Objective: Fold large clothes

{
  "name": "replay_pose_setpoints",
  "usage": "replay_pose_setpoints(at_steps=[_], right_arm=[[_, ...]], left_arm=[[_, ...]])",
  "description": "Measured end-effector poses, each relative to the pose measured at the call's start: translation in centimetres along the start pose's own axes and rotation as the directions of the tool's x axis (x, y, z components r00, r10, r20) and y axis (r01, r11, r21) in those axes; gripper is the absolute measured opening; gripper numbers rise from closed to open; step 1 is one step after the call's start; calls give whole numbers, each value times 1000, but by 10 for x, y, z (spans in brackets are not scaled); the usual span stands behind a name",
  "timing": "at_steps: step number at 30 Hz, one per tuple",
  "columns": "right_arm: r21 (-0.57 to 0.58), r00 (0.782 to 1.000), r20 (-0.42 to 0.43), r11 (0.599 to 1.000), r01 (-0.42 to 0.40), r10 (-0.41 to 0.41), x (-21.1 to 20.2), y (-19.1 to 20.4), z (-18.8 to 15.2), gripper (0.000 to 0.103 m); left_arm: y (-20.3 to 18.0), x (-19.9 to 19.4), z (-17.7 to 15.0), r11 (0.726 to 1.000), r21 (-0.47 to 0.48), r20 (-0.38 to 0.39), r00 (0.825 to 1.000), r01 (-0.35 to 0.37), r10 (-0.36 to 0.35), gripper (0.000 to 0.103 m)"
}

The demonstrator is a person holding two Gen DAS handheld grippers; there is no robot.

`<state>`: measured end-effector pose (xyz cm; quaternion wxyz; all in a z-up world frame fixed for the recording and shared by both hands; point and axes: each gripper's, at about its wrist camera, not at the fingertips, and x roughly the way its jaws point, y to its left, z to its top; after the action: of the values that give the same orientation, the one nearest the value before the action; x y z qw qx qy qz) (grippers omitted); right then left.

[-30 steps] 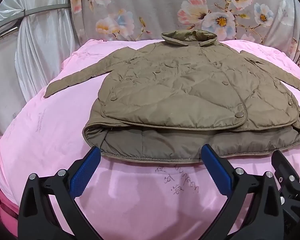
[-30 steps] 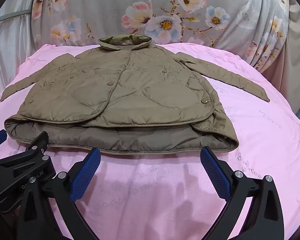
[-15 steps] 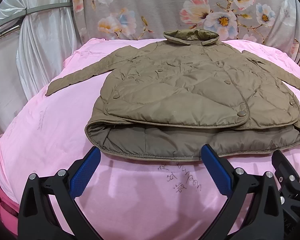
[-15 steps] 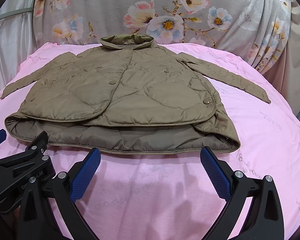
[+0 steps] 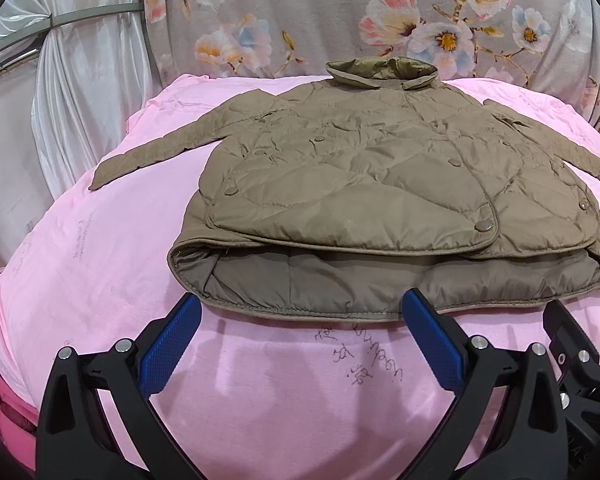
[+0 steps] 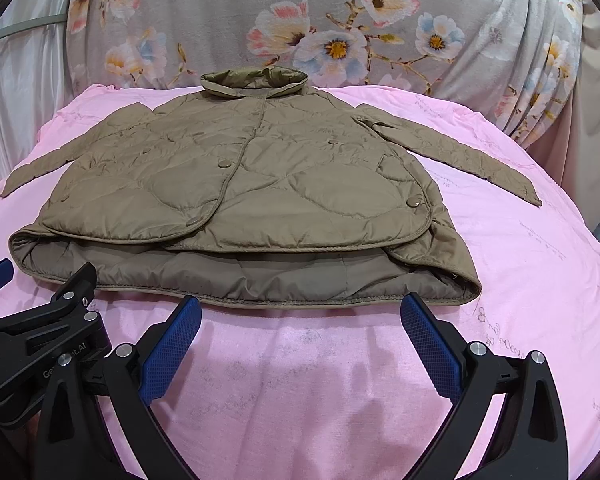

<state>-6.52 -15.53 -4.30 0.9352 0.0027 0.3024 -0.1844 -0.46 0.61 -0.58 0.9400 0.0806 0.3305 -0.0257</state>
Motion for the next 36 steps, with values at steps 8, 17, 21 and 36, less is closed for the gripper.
replay_pose_setpoints(at_steps=[8,17,21,36], right_arm=[[0,1000,-1,1000,0,0,1,1,-1,98],[0,1000,-3,1000,1,-1,2,1,-1,98],[0,1000,-3,1000,0,0,2,1,-1,98],[3,1000,-8,1000,7,-7,3,3,-2,98]], left_arm=[[-7,0,-2,1000,1,0,1000,-1,1,98],[3,-1,2,1000,-3,2,1000,1,-1,98],[3,-1,2,1000,-3,2,1000,1,-1,98],[3,-1,2,1000,-4,2,1000,3,-3,98]])
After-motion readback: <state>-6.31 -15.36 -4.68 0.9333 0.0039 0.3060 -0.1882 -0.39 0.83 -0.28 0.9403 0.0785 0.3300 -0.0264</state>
